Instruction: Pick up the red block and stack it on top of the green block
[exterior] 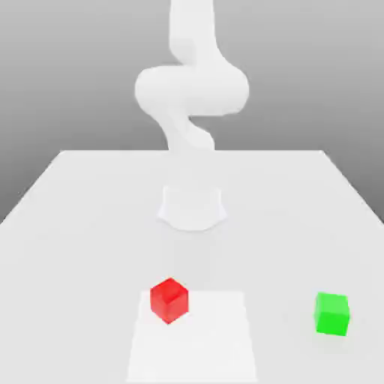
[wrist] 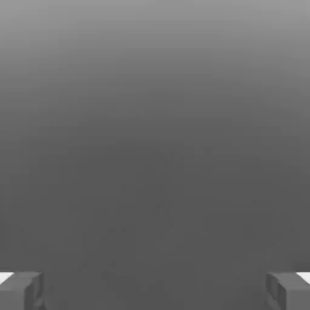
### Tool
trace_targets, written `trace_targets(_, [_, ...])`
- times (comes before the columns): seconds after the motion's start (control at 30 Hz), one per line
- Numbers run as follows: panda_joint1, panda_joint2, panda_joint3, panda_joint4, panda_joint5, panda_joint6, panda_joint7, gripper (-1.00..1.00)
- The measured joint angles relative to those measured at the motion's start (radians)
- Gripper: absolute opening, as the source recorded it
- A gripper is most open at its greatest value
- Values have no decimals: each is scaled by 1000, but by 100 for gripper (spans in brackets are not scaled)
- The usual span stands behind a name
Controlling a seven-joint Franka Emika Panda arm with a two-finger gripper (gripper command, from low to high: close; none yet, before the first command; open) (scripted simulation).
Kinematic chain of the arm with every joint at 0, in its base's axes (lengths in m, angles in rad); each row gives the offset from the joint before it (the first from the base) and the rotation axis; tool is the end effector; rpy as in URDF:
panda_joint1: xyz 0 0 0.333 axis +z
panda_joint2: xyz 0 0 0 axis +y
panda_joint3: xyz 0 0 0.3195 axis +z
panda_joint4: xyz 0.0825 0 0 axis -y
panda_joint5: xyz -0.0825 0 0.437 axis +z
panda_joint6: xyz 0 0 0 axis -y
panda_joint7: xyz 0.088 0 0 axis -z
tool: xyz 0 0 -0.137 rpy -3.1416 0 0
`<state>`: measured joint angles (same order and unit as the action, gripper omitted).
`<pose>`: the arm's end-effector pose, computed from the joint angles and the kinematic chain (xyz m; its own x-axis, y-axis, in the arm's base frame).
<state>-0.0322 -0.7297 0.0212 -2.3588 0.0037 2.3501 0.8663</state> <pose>0.4462 -0.0029 0.6381 0.4739 -0.7654 0.4354 -0.5832 -0.6433 -0.4961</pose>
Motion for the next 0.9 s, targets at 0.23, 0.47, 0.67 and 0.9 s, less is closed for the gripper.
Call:
trace_targets(0.23, [-96, 237, 62, -189, 4, 165, 225, 0])
trace_targets(0.47, [-172, 491, 99, -384, 4, 338, 467, 0])
trace_targets(0.67, [-202, 750, 94, -492, -14, 528, 636, 0])
trace_targets(0.9, [-155, 927, 30, -472, -86, 678, 693, -100])
